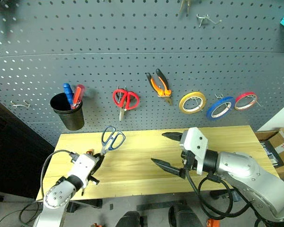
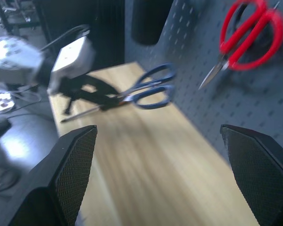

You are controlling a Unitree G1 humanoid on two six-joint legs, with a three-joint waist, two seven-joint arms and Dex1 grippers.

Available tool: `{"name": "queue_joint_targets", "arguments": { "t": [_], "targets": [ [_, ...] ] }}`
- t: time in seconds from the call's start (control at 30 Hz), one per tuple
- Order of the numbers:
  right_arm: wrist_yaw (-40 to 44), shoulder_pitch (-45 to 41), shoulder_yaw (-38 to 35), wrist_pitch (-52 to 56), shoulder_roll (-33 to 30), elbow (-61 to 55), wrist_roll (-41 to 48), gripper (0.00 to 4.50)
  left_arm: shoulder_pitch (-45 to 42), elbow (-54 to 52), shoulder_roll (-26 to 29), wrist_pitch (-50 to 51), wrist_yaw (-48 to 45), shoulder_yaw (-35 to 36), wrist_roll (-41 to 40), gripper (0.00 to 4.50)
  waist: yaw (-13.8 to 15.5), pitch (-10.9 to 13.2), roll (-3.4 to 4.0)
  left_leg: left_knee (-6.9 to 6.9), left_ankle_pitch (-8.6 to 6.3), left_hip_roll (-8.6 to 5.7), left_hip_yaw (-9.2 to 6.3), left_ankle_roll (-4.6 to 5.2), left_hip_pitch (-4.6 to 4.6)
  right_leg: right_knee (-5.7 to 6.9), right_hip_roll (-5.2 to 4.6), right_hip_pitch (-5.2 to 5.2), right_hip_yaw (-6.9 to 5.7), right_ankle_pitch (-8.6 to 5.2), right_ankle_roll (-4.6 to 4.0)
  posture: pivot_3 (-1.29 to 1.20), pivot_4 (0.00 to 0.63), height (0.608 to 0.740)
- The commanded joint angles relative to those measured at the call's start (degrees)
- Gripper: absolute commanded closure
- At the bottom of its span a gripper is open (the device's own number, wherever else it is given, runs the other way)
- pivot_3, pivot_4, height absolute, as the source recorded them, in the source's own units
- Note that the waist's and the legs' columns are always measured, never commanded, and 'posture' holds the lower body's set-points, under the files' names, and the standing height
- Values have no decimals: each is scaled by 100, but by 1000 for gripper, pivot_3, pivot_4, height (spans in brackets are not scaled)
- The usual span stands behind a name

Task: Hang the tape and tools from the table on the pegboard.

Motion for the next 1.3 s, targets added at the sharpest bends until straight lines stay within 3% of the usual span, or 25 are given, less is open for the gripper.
{"name": "queue_joint_targets", "arguments": {
  "t": [0.03,0.23,0.57,1.07,1.3],
  "targets": [
    [22,-141,-134,-435,45,-21,-140,0,190,-743,105,-518,78,308,-144,3951,40,0,0,0,0,0,-1,0,0,0,0,2,-1,0,0,15,155,740],
    [188,-281,-9,-863,-5,260,-354,0,89,-1053,73,-794,30,199,-197,3951,121,0,1,0,0,0,-1,0,2,0,0,4,-3,0,0,53,141,740],
    [415,-429,98,-1092,22,551,-511,0,-1160,-571,-32,-1263,40,-232,-140,3951,118,-9,-6,3,0,-3,2,-1,1,2,0,0,-1,0,0,59,120,740],
    [208,-772,-67,-1008,212,368,-425,0,-2177,333,-266,-963,358,-618,106,3951,107,-11,-9,6,0,-4,5,-1,-1,6,1,-8,2,1,0,22,122,740],
    [134,-861,-28,-980,280,334,-457,0,-2217,431,-335,-886,348,-828,184,3951,108,-14,-14,6,0,-5,4,-1,-2,4,0,-8,1,1,0,13,123,740]
  ]
}}
